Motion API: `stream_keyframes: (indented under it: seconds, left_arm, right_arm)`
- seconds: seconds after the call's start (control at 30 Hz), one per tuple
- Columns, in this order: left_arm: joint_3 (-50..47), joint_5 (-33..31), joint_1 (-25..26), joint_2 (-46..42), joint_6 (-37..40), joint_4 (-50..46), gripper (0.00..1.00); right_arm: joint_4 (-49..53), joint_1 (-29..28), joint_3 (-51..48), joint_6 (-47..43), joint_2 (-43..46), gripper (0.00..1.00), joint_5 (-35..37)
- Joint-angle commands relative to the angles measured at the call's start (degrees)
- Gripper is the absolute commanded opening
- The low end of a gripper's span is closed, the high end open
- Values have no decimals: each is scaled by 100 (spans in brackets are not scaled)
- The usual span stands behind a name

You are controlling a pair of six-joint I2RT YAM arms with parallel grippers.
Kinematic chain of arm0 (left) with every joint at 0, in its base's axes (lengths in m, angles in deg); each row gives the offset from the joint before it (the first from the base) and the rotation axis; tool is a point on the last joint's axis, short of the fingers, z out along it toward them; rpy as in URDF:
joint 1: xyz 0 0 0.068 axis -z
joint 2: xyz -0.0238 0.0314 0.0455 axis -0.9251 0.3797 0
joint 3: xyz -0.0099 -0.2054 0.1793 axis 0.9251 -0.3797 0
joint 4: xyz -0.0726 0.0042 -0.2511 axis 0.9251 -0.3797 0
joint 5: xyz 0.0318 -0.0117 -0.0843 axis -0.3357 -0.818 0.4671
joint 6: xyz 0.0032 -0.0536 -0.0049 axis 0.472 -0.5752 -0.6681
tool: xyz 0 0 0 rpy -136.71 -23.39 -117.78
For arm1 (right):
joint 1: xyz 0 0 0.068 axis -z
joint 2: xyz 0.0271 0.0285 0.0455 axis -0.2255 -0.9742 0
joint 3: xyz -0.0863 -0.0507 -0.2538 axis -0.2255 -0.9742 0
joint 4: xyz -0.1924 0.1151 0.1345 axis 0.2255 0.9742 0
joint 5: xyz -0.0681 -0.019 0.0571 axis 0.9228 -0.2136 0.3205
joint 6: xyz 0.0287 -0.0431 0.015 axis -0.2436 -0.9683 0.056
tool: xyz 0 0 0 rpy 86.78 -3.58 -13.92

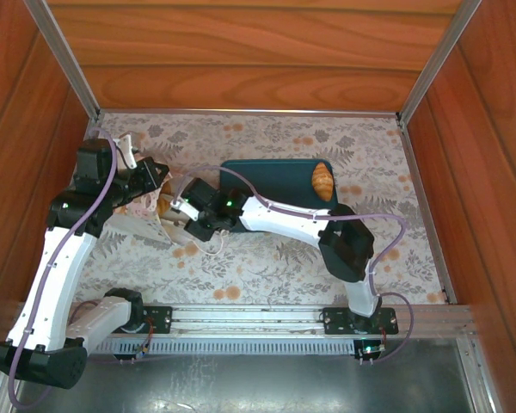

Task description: Take the fake bread out of the paper bag

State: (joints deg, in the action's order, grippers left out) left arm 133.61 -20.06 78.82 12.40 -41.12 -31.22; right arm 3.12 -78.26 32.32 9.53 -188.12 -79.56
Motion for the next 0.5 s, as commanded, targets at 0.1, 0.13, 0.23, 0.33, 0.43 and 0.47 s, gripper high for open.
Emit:
stream_keyframes:
  seconds: [0.1,0.13,0.23,0.33,0.43,0.47]
  left_arm:
    - [216,140,-24,-53,-25,64,0]
    - [204,122,-24,-59,-24,61,0]
    - [159,37,-29,-104,-24,63,0]
    - [107,-86,-24,-139,-28,63,0]
    - [90,-93,-26,-128,-19,64,0]
    - [87,-79,-25,-103,-17,71,0]
  right_arm:
    - [45,-7,486,96,-357,60,148]
    - [165,-7,566,156,-399,58,254]
    - [296,-7,559,302,-277,53,604]
    - [19,-7,170,372,178,49,827]
    - [-333,-11,-272,391,667,46,841]
    - [-402,-8,-382,409,789,46,810]
